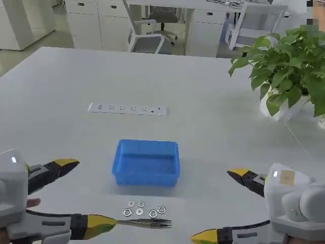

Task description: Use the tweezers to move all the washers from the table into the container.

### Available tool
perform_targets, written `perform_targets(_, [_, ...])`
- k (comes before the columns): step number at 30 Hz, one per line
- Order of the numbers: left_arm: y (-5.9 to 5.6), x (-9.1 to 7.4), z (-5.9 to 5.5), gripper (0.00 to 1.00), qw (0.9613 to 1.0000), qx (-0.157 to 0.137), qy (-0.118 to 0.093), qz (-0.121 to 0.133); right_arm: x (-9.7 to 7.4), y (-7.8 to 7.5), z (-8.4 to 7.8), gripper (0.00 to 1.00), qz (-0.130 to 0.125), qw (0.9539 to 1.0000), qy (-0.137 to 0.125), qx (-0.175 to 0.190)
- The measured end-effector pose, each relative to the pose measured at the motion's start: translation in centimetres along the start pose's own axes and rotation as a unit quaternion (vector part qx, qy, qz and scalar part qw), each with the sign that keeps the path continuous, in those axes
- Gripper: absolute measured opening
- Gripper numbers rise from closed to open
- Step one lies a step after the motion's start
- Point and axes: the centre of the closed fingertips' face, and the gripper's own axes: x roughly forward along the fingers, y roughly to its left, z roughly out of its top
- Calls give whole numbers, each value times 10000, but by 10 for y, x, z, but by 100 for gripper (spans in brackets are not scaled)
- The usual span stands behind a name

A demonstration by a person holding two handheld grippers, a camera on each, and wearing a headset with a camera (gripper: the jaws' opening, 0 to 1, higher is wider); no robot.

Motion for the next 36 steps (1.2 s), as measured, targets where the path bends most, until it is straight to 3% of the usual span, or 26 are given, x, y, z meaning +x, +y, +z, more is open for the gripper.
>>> perform_targets(36, [2, 2, 0, 99, 10000, 46, 25, -51, 0, -2, 0, 100, 36, 10000, 41, -64])
